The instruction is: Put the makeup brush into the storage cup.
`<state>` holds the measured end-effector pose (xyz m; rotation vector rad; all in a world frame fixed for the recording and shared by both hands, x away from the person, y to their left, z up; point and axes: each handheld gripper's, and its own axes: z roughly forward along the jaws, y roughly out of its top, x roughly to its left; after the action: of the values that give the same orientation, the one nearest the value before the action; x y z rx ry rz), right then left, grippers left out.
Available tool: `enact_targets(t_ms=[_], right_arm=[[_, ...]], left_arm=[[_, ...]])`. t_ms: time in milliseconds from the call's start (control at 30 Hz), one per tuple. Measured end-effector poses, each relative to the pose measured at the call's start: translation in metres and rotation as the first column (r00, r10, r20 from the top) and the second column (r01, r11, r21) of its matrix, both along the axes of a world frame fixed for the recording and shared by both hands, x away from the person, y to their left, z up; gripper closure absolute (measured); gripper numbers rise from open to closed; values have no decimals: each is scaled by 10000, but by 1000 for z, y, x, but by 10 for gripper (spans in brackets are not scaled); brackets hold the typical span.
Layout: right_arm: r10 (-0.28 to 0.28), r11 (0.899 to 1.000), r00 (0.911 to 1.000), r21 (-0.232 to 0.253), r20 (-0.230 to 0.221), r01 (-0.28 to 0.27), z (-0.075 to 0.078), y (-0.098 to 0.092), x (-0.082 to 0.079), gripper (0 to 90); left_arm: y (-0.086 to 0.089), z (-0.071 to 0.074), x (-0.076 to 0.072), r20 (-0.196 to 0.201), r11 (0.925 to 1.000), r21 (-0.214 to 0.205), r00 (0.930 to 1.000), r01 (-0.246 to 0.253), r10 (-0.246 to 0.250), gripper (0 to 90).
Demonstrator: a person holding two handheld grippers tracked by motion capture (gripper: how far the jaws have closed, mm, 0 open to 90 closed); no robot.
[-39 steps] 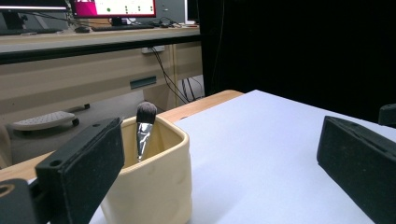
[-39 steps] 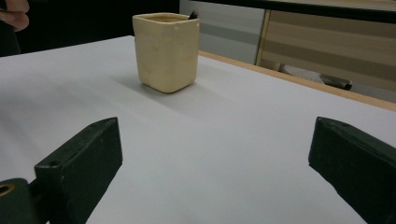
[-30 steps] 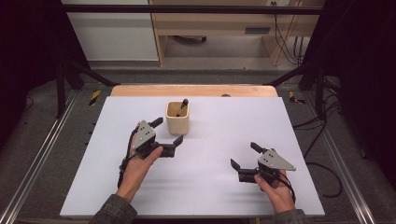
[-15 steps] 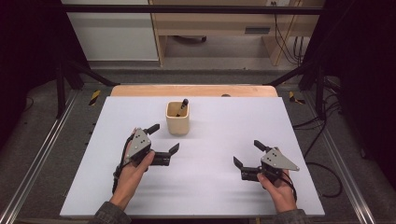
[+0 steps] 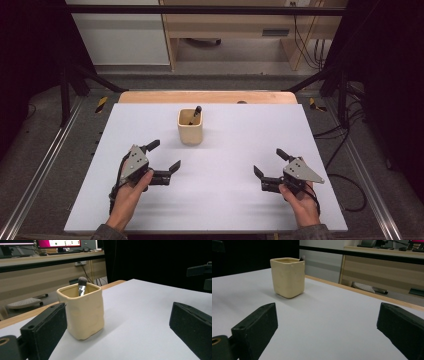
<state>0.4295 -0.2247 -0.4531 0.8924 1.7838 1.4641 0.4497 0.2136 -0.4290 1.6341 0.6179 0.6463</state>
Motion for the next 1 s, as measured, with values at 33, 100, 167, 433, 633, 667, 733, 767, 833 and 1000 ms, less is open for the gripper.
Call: enact_targets(t_ms=[33,100,167,433,633,667,733,767,833,1000], right_arm=[[-9,10000,10000,33,-9,9,0,0,0,34],[-12,10000,10000,81,-16,12,0,-1,0,33],[-33,9999,10000,135,-12,33,1,-2,0,31],[-91,9996,10000,263,-40,92,2,-4,0,31],[-23,9996,10000,265,9,23,2,-5,-1,29],[-20,9996,10000,273,3,20,3,-5,-1,29],[-53,9996,10000,276,36,52,3,-6,-1,29],[-82,9996,9999,266,58,81,3,-7,-1,29],[-123,9995,9999,298,73,121,4,-9,-1,29],[-287,9989,9995,380,121,282,4,-14,0,31]], left_arm=[[4,0,-1,32,10000,-46,10000,-46,46,11],[10,1,-2,55,9998,-150,9998,-166,167,11],[16,2,-3,78,9995,-191,9997,-247,249,11],[37,3,-9,219,9988,-306,9990,-379,386,15],[49,3,-13,246,9980,-394,9984,-501,511,15],[51,3,-14,257,9978,-403,9982,-525,536,15],[55,3,-15,318,9977,-391,9978,-562,575,15],[58,3,-16,352,9973,-456,9976,-581,597,15],[60,3,-17,376,9971,-482,9975,-585,603,15],[70,3,-19,468,9958,-565,9961,-720,746,15]])
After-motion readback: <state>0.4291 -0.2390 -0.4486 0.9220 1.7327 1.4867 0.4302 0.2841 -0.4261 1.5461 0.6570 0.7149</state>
